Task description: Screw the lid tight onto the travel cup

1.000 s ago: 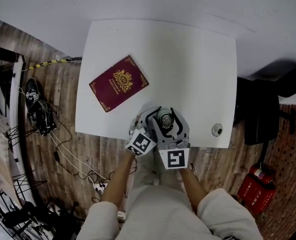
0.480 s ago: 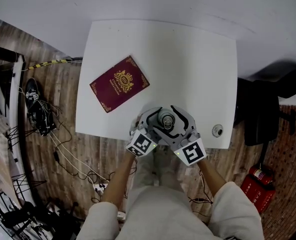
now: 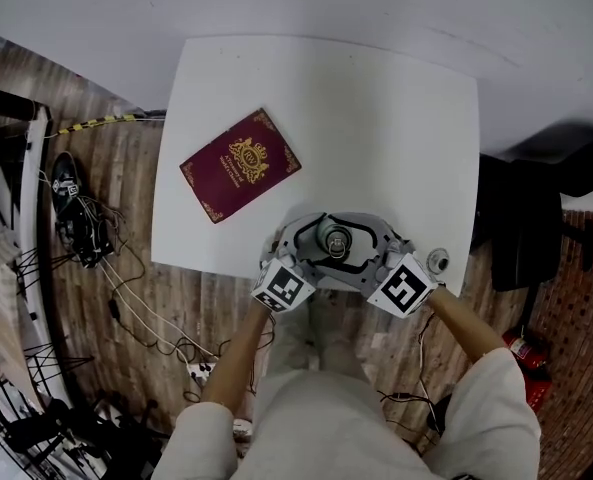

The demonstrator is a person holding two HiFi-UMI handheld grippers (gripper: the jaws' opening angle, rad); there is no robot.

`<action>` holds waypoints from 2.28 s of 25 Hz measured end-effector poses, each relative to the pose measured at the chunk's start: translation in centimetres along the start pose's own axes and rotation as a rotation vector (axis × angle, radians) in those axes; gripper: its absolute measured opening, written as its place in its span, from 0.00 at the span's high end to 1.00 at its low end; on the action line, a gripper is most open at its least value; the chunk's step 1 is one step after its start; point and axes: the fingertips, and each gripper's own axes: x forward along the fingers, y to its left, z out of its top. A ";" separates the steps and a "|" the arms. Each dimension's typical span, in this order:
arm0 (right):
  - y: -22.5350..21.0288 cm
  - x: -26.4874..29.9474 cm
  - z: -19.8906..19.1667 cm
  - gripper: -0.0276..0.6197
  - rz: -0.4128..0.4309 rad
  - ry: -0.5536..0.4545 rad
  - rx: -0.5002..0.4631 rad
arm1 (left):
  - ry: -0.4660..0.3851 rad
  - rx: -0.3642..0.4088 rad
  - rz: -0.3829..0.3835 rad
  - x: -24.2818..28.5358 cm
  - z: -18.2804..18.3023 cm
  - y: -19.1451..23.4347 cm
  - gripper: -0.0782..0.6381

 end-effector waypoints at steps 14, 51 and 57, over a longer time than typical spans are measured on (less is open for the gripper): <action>0.5 0.3 -0.5 0.53 0.127 0.053 -0.056 | -0.004 0.001 -0.003 -0.1 0.2 0.0 0.40; -2.6 -0.9 -0.8 0.53 -0.717 -0.038 0.224 | 0.009 -0.006 0.009 -0.1 -0.4 -0.2 0.40; -2.7 -1.1 -0.6 0.53 -0.738 -0.101 0.276 | 0.007 -0.009 0.011 0.0 -0.5 -0.3 0.40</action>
